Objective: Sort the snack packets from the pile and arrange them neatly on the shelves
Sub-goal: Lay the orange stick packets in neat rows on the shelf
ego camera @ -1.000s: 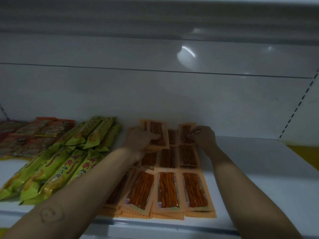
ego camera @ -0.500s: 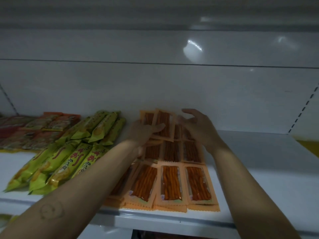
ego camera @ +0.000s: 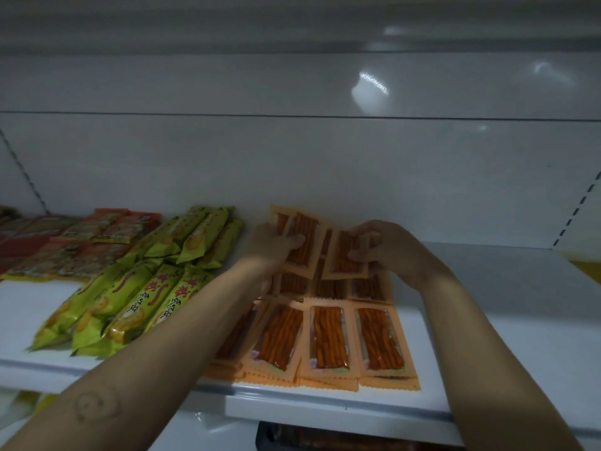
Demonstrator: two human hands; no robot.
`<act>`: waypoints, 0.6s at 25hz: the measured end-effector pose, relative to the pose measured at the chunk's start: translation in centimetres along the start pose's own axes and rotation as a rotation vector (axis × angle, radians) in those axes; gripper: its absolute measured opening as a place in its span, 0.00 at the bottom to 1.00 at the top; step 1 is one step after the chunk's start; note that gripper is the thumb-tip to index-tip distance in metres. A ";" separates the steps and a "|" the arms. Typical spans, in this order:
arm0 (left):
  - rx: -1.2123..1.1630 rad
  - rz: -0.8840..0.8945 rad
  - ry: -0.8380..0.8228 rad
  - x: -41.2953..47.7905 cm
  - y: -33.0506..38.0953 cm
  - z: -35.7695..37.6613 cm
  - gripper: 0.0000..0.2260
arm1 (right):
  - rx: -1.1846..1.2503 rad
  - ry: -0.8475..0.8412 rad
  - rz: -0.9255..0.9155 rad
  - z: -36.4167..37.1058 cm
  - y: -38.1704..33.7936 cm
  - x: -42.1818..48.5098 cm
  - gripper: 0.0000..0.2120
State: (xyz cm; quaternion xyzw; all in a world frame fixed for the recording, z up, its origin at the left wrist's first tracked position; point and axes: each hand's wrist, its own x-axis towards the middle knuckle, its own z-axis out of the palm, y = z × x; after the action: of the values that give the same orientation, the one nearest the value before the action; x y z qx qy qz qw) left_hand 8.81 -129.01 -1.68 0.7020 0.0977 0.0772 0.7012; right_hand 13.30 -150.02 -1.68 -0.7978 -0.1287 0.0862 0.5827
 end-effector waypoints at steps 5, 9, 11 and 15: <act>-0.074 0.012 0.066 0.2 -0.6 -0.9 0.08 | -0.404 -0.008 -0.059 2.2 1.6 1.6 0.17; -0.063 -0.005 0.074 0.2 -1.3 -0.7 0.09 | -0.556 -0.063 -0.104 2.3 1.6 1.6 0.19; -0.049 -0.022 0.069 0.2 -1.3 -0.5 0.09 | -0.625 -0.101 -0.099 2.3 1.2 1.2 0.19; -0.069 -0.019 0.075 -0.2 -1.2 0.3 0.08 | -0.719 -0.205 -0.111 2.3 0.7 0.5 0.18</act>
State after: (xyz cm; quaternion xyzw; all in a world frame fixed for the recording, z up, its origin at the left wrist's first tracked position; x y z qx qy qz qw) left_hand 8.69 -129.31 -2.83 0.6732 0.1276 0.1002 0.7215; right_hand 13.22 -147.98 -3.06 -0.9304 -0.2515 0.0834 0.2532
